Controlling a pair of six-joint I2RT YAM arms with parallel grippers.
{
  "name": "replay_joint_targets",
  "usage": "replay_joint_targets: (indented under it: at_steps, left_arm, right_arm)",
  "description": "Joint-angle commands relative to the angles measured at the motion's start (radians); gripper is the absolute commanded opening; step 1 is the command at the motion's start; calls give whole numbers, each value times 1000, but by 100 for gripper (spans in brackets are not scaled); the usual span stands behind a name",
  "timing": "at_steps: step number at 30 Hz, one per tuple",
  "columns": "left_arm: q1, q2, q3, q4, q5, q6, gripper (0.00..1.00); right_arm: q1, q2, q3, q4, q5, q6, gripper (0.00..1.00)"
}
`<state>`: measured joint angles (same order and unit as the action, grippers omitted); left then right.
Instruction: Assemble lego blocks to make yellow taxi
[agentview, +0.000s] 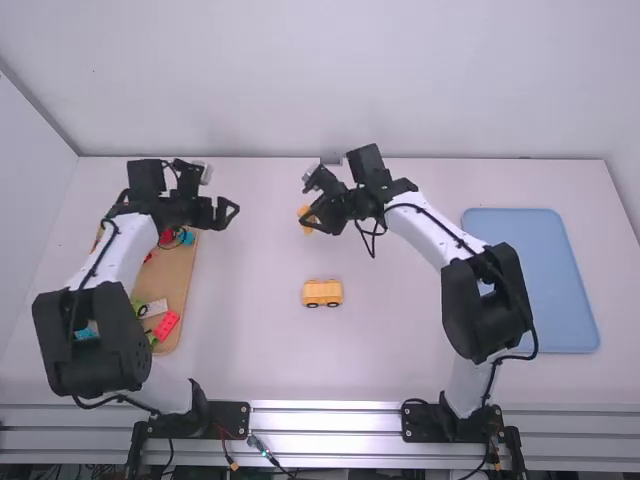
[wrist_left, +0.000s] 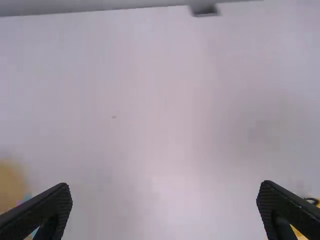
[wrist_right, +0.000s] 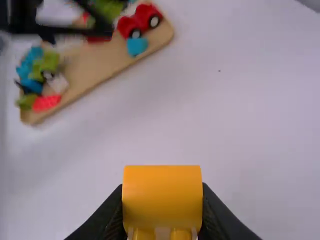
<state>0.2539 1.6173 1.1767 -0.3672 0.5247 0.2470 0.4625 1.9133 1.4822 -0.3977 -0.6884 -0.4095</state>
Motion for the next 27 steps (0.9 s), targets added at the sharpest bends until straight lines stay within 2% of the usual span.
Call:
replay_joint_targets:
  at_steps: [1,5,9,13,21,27]
  left_arm:
    - [51,-26,68,-57,-130,-48,99]
    - [109,-26,114,-120,-206,-79,99]
    - [161,-26,124,-146,-201,-85,99]
    - [172,-26,119,-161,-201,-85,99]
    - [171,-26,101,-158,-202,-71,99]
    - [167,-26,93,-153,-205,-71,99]
  right_arm:
    - [66,-48,68,-68,143,-177,13]
    - [146,-32,101,-126,224,-232,9]
    - [243,23,142,-182,330,-262,4]
    - [301,102,199,-270,383,-309,1]
    - [352,299,374,-507,403,-380,0]
    - [388,382,417,-553,463,-383,0]
